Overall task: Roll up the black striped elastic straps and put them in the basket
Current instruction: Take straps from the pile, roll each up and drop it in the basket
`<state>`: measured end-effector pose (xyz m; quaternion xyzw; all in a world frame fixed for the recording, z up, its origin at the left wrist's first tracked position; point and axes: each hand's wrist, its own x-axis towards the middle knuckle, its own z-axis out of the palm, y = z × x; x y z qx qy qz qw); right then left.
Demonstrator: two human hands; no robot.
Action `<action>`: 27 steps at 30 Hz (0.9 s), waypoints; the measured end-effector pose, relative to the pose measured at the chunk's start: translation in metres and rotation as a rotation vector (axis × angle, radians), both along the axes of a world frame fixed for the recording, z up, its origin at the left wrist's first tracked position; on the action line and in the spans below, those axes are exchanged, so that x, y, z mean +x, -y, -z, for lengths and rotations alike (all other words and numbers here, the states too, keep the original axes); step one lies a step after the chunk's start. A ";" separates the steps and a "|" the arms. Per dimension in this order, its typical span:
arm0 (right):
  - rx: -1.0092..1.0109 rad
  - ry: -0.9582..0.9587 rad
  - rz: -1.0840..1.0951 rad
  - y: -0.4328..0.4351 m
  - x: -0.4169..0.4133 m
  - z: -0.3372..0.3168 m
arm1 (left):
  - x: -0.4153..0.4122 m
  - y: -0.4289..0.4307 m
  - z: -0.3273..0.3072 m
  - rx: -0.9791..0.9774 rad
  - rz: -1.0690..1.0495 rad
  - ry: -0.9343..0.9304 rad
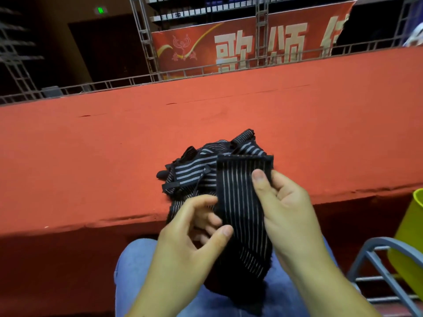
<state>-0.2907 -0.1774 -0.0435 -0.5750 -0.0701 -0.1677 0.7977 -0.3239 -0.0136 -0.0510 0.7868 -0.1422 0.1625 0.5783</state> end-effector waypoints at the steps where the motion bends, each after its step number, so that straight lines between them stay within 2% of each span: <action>1: -0.005 0.019 0.005 0.000 0.002 -0.005 | 0.002 0.000 0.001 0.019 0.002 0.001; 6: -0.107 0.138 0.045 -0.003 0.017 -0.027 | 0.013 -0.001 -0.001 0.164 -0.035 0.021; 10: -0.133 0.202 0.069 -0.003 0.027 -0.041 | 0.015 -0.001 0.001 0.266 0.029 0.007; 16: -0.128 0.205 0.133 -0.010 0.034 -0.040 | 0.013 0.005 0.007 0.073 0.064 -0.062; 22: -0.107 0.175 0.145 -0.009 0.034 -0.045 | 0.011 0.009 0.008 0.137 -0.184 0.256; 25: -0.110 0.170 0.128 -0.006 0.033 -0.049 | 0.012 0.010 0.008 0.209 -0.152 0.235; 27: -0.105 0.169 0.111 -0.007 0.032 -0.051 | 0.010 0.011 0.009 0.157 -0.177 0.238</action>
